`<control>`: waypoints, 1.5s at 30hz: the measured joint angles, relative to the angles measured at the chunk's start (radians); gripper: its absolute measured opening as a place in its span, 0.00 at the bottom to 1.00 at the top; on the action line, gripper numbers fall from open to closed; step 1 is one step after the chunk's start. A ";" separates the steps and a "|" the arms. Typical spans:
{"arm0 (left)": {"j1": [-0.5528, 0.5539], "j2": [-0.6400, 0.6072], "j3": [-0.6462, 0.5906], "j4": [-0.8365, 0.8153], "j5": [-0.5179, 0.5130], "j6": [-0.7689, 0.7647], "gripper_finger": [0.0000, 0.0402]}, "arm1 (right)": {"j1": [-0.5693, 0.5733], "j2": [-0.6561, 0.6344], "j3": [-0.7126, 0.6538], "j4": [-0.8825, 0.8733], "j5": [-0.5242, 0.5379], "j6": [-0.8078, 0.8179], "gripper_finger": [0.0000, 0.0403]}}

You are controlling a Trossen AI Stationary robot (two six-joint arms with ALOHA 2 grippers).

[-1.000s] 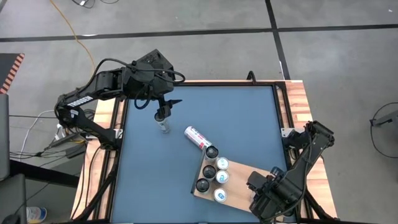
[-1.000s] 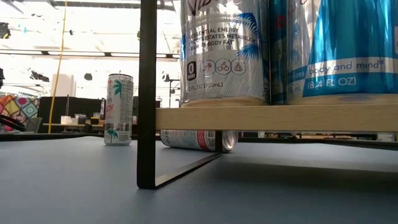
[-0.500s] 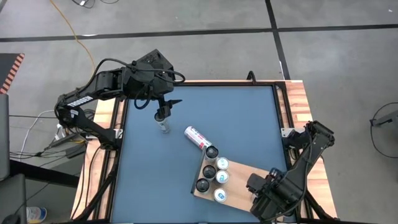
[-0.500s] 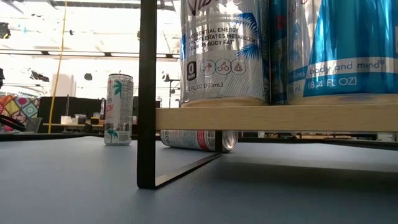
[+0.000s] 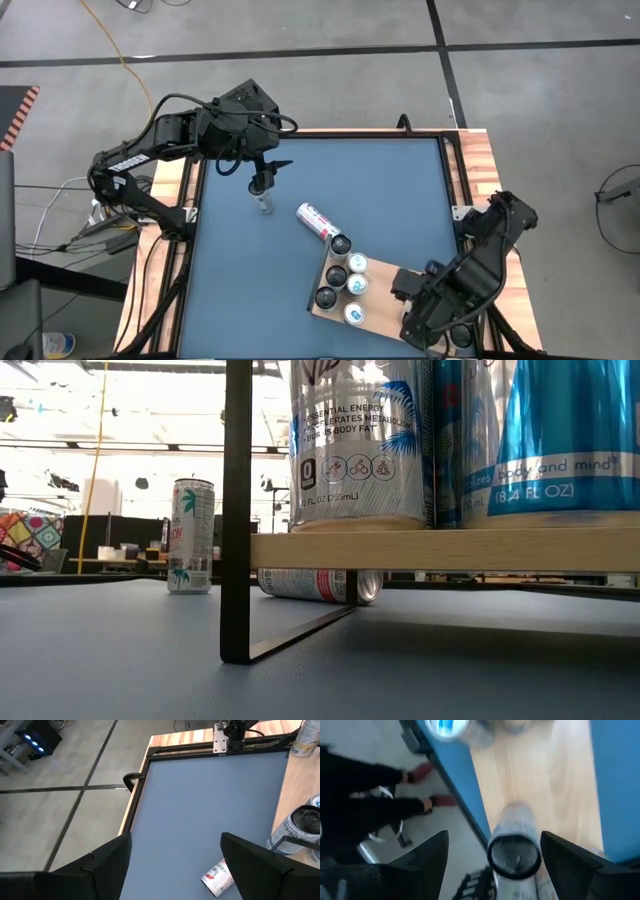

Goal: Place canned beverage on shelf
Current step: Put the left white pink soda can on the shelf

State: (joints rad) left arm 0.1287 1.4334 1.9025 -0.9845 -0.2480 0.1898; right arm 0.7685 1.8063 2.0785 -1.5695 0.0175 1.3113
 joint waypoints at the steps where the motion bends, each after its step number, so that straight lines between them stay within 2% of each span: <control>1: 0.000 0.000 0.000 0.000 0.000 0.000 0.73 | 0.000 -0.006 0.000 0.002 0.022 0.000 0.73; 6: 0.000 -0.016 -0.001 0.025 0.040 -0.019 0.73 | -0.082 -0.041 -0.012 0.002 0.129 -0.115 0.71; 10: -0.001 -0.070 -0.001 0.018 0.071 -0.059 0.73 | -0.245 -0.089 -0.013 -0.002 0.166 -0.326 0.70; 14: 0.002 -0.115 -0.001 -0.073 0.009 -0.126 0.73 | -0.433 -0.134 -0.013 -0.001 0.240 -0.524 0.70; 19: 0.002 -0.129 -0.033 -0.199 0.012 -0.211 0.73 | -0.659 -0.140 -0.014 -0.001 0.258 -0.664 0.70; 22: 0.010 -0.123 -0.111 -0.231 -0.022 -0.213 0.73 | -0.729 -0.136 -0.014 -0.002 0.252 -0.727 0.70; 26: 0.066 -0.132 -0.267 -0.225 -0.016 -0.179 0.73 | -0.753 -0.133 -0.014 -0.002 0.247 -0.799 0.70; 30: 0.137 -0.158 -0.432 -0.110 0.127 -0.099 0.73 | -0.733 -0.134 -0.014 -0.002 0.246 -0.844 0.70; 32: 0.175 -0.167 -0.491 -0.058 0.163 -0.028 0.73 | -0.720 -0.134 -0.014 -0.002 0.246 -0.853 0.70; 40: 0.286 -0.155 -0.612 -0.035 0.267 0.259 0.73 | -0.674 -0.134 -0.014 -0.002 0.246 -0.876 0.70; 45: 0.306 -0.156 -0.642 -0.030 0.325 0.308 0.73 | -0.664 -0.134 -0.014 -0.002 0.246 -0.875 0.70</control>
State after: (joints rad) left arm 0.4343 1.2778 1.2601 -1.0143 0.0768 0.4982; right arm 0.1048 1.6726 2.0640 -1.5711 0.2636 0.4358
